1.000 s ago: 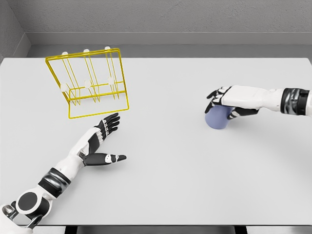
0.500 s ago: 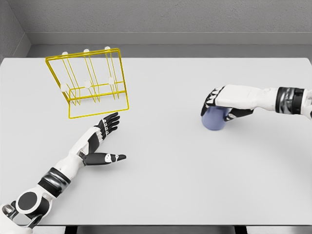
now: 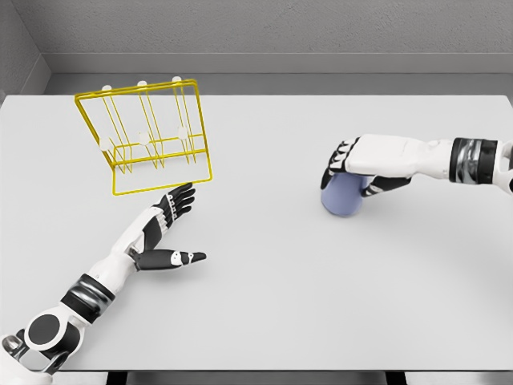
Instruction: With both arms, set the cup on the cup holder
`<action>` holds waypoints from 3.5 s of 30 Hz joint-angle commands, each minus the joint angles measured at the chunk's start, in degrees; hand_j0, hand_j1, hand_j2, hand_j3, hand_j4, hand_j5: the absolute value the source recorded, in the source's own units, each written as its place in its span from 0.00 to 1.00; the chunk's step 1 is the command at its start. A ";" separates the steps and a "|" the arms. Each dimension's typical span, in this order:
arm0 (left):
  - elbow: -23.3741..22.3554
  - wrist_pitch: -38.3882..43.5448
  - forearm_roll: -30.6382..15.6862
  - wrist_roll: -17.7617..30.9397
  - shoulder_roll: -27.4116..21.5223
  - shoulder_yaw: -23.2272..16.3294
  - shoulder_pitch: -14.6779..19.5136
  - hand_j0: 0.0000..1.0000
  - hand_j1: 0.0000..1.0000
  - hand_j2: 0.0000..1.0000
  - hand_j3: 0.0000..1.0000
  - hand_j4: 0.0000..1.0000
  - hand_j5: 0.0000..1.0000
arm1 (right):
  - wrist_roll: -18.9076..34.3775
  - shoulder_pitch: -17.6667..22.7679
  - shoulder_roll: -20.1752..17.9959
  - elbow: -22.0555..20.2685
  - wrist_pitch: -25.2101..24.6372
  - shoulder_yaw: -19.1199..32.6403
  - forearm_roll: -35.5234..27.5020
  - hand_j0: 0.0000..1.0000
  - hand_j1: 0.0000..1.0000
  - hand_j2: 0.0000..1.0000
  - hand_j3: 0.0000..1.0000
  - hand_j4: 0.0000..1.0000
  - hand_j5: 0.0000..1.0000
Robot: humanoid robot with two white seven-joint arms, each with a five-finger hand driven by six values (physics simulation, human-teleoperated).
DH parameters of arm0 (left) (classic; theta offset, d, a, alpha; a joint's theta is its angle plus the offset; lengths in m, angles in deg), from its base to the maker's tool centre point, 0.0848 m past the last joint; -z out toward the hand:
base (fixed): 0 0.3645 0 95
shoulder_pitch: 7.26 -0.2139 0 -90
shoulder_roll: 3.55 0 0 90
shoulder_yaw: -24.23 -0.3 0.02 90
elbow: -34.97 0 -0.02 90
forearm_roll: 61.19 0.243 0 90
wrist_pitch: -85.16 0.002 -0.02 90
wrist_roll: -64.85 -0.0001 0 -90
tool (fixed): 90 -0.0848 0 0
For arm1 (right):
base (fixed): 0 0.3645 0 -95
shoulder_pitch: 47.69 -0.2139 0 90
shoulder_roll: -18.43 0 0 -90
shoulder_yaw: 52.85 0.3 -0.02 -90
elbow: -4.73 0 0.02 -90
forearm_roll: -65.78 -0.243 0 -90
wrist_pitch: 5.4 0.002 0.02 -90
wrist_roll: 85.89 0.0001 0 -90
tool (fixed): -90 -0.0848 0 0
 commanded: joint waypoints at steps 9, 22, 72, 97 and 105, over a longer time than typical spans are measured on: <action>-0.01 0.06 -0.04 0.00 -0.07 0.98 -0.09 1.00 1.00 1.00 1.00 1.00 1.00 | -0.03 -0.44 0.41 -1.08 -0.16 0.04 -0.45 0.65 0.65 0.65 0.65 0.65 0.65; -0.01 0.33 -0.04 0.00 -0.07 1.07 -0.18 1.00 1.00 1.00 1.00 1.00 1.00 | -0.03 -1.23 2.17 -3.01 -0.16 -0.04 -0.89 0.65 0.65 0.65 0.65 0.65 0.65; -0.01 0.33 0.04 0.00 -0.07 1.16 -0.26 1.00 1.00 1.00 1.00 1.00 1.00 | -0.03 -4.48 11.40 -2.75 -0.16 -2.33 -0.36 0.65 0.65 0.65 0.65 0.65 0.65; -0.01 0.24 0.84 0.00 2.48 0.98 0.00 1.00 1.00 1.00 1.00 1.00 1.00 | -0.03 -4.66 8.33 -0.46 -0.16 -1.45 -0.80 1.00 1.00 1.00 1.00 1.00 1.00; -0.01 0.15 5.49 0.09 7.14 0.89 0.09 1.00 1.00 1.00 1.00 1.00 1.00 | -0.03 -3.60 0.68 15.62 -0.16 5.76 -2.12 1.00 1.00 1.00 1.00 1.00 1.00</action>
